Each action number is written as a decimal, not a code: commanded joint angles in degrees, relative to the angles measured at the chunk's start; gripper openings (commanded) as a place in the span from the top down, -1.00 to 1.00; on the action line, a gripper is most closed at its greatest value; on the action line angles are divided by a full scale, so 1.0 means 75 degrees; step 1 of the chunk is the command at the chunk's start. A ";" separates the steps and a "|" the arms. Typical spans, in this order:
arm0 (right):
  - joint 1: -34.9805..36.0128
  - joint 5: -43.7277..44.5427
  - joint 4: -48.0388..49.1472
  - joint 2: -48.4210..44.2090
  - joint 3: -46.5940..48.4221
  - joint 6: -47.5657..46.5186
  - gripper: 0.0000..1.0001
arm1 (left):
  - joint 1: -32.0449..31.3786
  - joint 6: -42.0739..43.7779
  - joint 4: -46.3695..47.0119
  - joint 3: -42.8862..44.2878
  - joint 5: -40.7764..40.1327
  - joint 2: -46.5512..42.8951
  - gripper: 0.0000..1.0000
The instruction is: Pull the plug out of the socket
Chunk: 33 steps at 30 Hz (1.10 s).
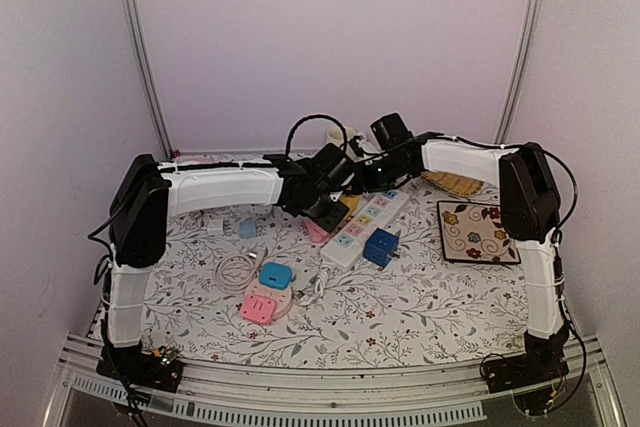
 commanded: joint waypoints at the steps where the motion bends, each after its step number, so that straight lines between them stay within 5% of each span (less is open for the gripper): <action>1: 0.0160 0.0385 -0.1169 0.0385 -0.0326 -0.0255 -0.27 | -0.0194 0.0512 0.1143 0.0213 -0.0653 -0.0204 0.97; 15: 0.0171 0.0409 -0.1187 0.0353 -0.0424 -0.0071 -0.28 | 0.1020 -0.1226 0.0807 -0.0051 0.2454 -0.0448 0.96; 26: 0.0195 0.0420 -0.1181 0.0394 -0.0478 0.0049 -0.28 | -0.0013 0.0399 0.1214 -0.0342 -0.0219 -0.0648 0.96; 33: 0.0195 0.0410 -0.1187 0.0433 -0.0478 0.0085 -0.29 | -0.0098 0.0583 0.1619 -0.0637 -0.0556 -0.0881 0.95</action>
